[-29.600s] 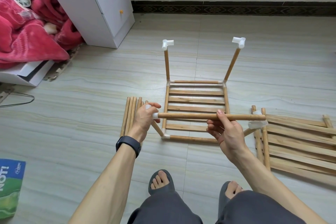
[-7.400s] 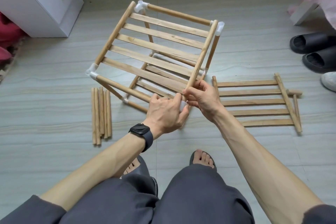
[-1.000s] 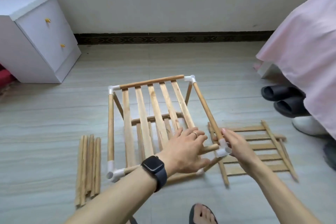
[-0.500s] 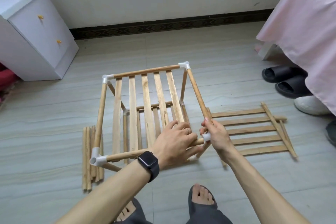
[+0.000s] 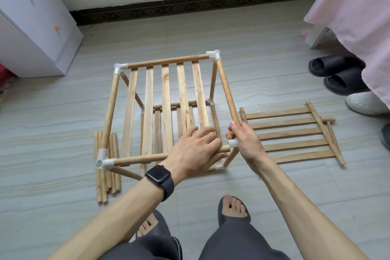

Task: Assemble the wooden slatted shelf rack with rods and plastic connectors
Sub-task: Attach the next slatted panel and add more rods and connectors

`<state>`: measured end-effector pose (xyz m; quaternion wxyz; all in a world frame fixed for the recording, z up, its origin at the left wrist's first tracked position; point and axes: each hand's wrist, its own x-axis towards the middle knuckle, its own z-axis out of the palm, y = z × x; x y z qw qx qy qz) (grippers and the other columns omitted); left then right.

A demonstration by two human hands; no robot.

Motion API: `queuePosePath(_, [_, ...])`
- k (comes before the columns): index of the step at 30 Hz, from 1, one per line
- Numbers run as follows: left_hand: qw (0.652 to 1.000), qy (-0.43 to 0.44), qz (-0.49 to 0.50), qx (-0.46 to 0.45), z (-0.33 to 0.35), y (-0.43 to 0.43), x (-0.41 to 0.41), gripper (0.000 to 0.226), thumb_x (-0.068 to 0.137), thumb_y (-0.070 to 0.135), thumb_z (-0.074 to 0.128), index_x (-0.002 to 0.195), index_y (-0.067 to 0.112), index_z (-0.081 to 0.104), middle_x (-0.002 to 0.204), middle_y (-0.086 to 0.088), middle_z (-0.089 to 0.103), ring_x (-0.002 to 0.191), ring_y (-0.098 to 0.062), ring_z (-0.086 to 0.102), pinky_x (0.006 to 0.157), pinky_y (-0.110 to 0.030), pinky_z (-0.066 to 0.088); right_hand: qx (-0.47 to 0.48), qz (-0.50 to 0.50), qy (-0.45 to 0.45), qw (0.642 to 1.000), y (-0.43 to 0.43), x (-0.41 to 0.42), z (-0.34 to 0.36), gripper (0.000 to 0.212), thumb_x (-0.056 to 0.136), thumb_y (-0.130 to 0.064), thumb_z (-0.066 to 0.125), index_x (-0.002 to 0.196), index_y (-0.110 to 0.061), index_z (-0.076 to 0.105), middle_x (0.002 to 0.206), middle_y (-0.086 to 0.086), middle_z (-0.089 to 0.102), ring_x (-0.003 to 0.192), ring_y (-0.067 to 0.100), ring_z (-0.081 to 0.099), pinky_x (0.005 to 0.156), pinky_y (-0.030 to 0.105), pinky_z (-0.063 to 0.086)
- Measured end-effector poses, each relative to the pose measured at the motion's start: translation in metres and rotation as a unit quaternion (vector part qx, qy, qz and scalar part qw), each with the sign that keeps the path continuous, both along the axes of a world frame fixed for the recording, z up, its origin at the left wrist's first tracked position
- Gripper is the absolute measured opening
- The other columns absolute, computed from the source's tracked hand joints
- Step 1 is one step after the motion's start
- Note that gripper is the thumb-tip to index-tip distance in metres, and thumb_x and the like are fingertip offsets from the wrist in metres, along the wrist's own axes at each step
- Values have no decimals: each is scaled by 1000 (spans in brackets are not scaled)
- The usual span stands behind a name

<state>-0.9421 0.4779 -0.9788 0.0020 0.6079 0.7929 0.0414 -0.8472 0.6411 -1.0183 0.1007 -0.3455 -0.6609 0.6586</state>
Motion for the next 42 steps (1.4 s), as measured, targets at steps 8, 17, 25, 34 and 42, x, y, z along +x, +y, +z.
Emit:
queuePosePath(8, [1000, -18, 3, -10, 1, -6, -5, 47, 102, 57, 31, 102, 21, 61, 125, 3, 64, 142, -18, 40, 108, -43, 38, -24, 5, 28, 999, -6, -2, -3, 28, 106, -44, 48, 96, -21, 60, 75, -10, 61, 80, 9, 56, 84, 32, 43])
queuePosePath(17, [1000, -27, 2, -8, 0, -7, -6, 51, 102, 59, 26, 102, 21, 61, 125, 4, 63, 142, -17, 39, 109, -42, 37, -37, 7, 36, 999, -8, -3, -3, 26, 106, -41, 48, 96, -20, 59, 72, -12, 61, 73, 2, 57, 77, 26, 42])
queuePosePath(25, [1000, -29, 5, -9, 1, -9, -8, 50, 102, 59, 27, 100, 21, 61, 126, 4, 63, 143, -17, 38, 110, -42, 36, -37, 9, 29, 999, -9, -3, 0, 27, 105, -45, 48, 96, -21, 59, 70, -14, 62, 73, 0, 58, 78, 26, 43])
queuePosePath(34, [998, -49, 35, -24, 10, -6, -18, 50, 102, 59, 25, 103, 22, 60, 126, 5, 63, 144, -16, 35, 112, -42, 35, -33, 16, 26, 999, -16, 1, 6, 26, 107, -40, 47, 96, -19, 59, 71, -12, 60, 73, 4, 55, 78, 27, 42])
queuePosePath(42, [998, -55, 24, -19, 5, -9, -14, 45, 103, 57, 34, 103, 22, 63, 121, 4, 65, 143, -17, 38, 110, -41, 37, -36, -26, 26, 999, -26, -2, 11, 27, 108, -37, 46, 95, -17, 60, 68, -12, 58, 66, 1, 53, 64, 13, 44])
